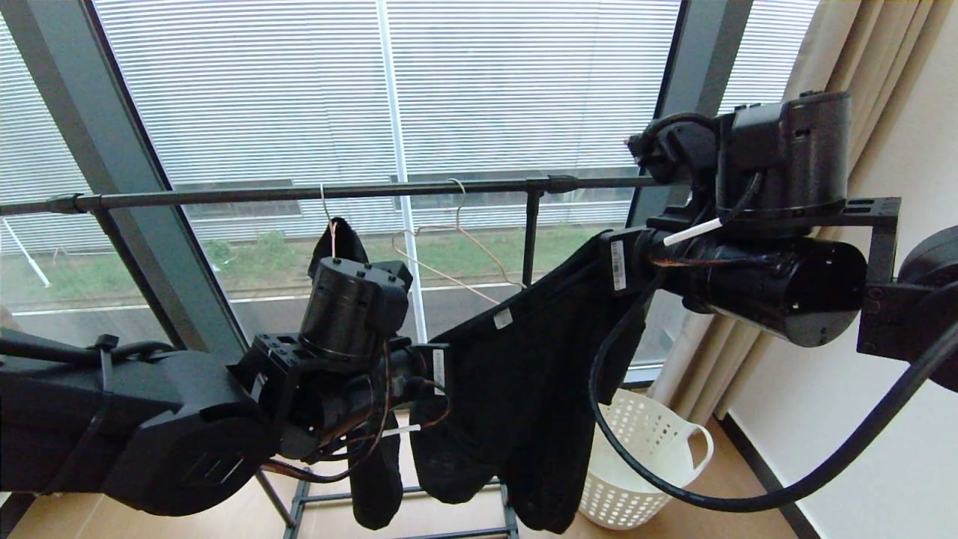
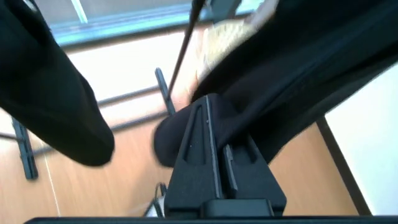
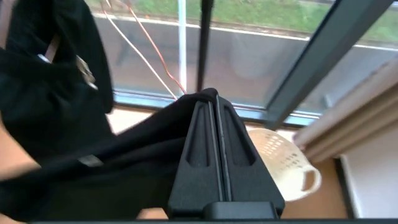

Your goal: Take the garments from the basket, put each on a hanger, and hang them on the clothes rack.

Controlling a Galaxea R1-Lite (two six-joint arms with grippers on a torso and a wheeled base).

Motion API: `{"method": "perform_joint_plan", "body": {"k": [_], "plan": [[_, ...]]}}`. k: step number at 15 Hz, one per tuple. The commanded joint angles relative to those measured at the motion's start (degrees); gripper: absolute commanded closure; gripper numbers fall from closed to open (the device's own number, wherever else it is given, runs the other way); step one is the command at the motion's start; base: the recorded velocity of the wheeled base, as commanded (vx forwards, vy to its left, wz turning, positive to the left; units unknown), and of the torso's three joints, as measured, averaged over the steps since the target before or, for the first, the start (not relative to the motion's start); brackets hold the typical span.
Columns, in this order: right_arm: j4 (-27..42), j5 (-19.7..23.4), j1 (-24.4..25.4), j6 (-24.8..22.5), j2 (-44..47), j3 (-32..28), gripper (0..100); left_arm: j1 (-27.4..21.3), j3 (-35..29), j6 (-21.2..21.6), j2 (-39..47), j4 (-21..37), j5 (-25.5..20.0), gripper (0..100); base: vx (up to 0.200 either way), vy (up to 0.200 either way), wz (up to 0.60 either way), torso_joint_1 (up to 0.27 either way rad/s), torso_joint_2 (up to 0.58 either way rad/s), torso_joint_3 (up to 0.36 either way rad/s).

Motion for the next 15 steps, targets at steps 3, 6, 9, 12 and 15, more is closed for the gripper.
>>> {"method": "perform_joint_plan", "body": {"k": [3,6,9,12,15], "plan": [[-0.28,0.21,-0.02,-8.2,-0.43,7.99,100,1.32,-2.03,0.27,-0.73,-0.1,0.01,100,0.0,0.0,0.0,0.0,0.0,0.0],[-0.1,0.29,0.25,-10.13,-0.34,9.83,100,1.67,-2.29,0.36,-0.65,-0.19,-0.08,100,0.0,0.0,0.0,0.0,0.0,0.0],[-0.1,0.65,0.6,-10.13,0.1,10.09,100,1.67,-3.26,0.45,-0.73,-0.1,-0.08,100,0.0,0.0,0.0,0.0,0.0,0.0],[-0.19,0.82,0.86,-10.22,0.54,11.15,100,1.49,-6.25,0.8,0.32,-0.1,-0.17,100,0.0,0.0,0.0,0.0,0.0,0.0],[-0.63,2.14,1.3,-14.18,0.72,14.05,0,1.14,-9.67,0.89,0.94,2.01,-0.17,100,0.0,0.0,0.0,0.0,0.0,0.0]]}}
